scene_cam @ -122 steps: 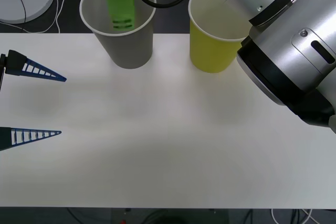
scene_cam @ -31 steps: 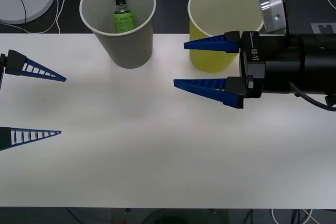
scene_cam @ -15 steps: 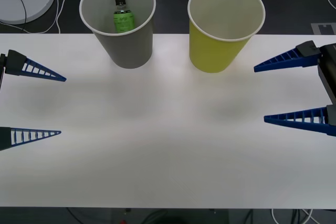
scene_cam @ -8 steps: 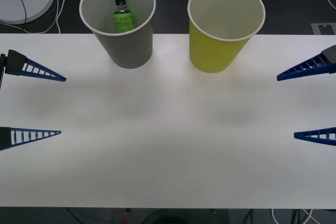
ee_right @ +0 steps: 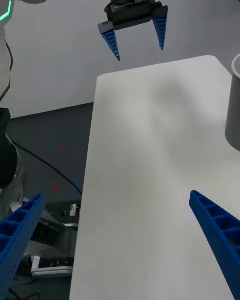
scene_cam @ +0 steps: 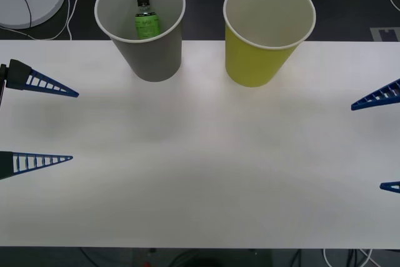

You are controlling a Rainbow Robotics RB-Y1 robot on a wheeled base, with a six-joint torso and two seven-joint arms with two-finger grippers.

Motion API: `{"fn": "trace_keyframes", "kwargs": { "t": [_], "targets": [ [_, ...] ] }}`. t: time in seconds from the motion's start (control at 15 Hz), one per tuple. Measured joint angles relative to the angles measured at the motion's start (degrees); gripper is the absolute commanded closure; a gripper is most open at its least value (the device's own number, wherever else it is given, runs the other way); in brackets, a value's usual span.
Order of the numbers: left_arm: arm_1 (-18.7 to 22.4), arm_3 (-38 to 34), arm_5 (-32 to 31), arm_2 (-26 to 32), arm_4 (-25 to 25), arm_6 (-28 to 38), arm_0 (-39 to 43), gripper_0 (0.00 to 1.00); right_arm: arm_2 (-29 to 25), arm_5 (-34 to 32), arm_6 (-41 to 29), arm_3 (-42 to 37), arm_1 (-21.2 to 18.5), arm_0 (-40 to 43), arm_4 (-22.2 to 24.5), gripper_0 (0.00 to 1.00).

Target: Put the can into the green bin and the plastic bottle into the gray bin

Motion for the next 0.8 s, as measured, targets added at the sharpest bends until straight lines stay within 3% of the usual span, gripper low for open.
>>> {"fn": "trace_keyframes", "kwargs": {
  "t": [0.8],
  "targets": [
    [0.0, 0.0, 0.0, 0.0, 0.0, 0.0, 0.0, 0.0, -2.13, 0.57, 0.79, -0.04, 0.71, 1.29, 0.0, 0.0]
  ]
}}
